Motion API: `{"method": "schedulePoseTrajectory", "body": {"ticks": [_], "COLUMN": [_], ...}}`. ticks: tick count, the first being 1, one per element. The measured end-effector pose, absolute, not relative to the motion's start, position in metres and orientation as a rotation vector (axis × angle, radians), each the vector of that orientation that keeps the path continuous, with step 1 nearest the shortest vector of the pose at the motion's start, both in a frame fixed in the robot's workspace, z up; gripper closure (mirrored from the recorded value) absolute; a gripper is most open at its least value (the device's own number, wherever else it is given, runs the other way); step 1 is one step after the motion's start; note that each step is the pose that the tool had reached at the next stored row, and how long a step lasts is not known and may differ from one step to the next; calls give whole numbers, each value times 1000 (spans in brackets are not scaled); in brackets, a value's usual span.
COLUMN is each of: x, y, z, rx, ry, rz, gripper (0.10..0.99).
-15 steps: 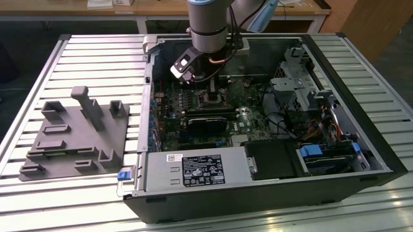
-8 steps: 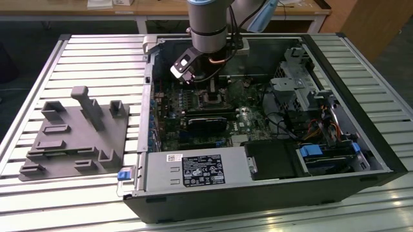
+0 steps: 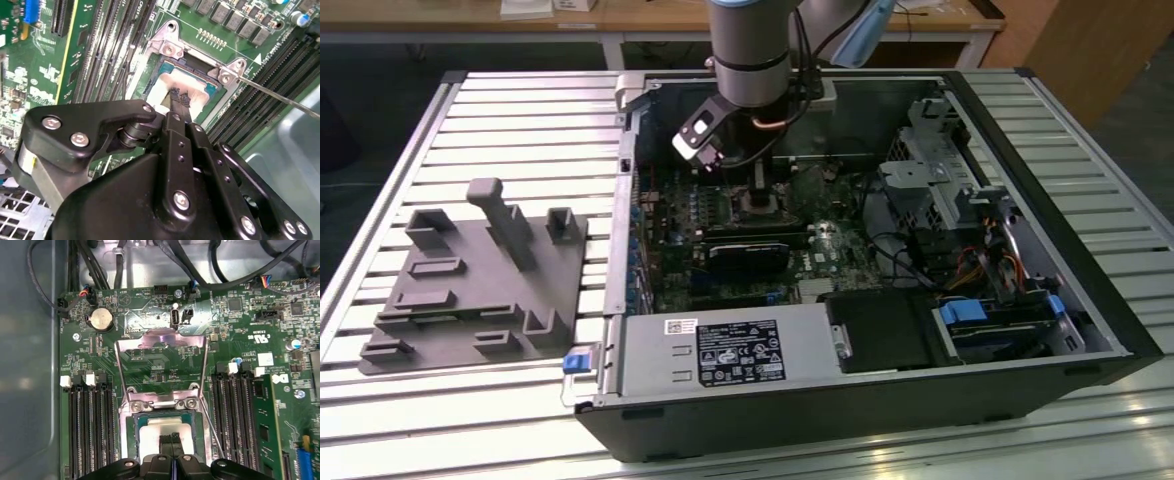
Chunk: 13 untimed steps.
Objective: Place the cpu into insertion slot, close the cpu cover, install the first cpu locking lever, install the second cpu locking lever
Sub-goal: 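Place the cpu into insertion slot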
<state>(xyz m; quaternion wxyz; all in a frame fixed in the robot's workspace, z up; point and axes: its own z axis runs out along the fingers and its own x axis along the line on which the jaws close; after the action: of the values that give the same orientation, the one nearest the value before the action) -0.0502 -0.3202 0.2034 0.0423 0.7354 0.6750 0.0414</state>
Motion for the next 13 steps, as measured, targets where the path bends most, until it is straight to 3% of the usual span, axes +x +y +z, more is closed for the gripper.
{"method": "schedulePoseTrajectory", "body": {"ticks": [13], "x": [-50], "y": [-320], "z": [235], "rx": [2250], "ry": [2065], "rz": [127], "gripper": [980]}}
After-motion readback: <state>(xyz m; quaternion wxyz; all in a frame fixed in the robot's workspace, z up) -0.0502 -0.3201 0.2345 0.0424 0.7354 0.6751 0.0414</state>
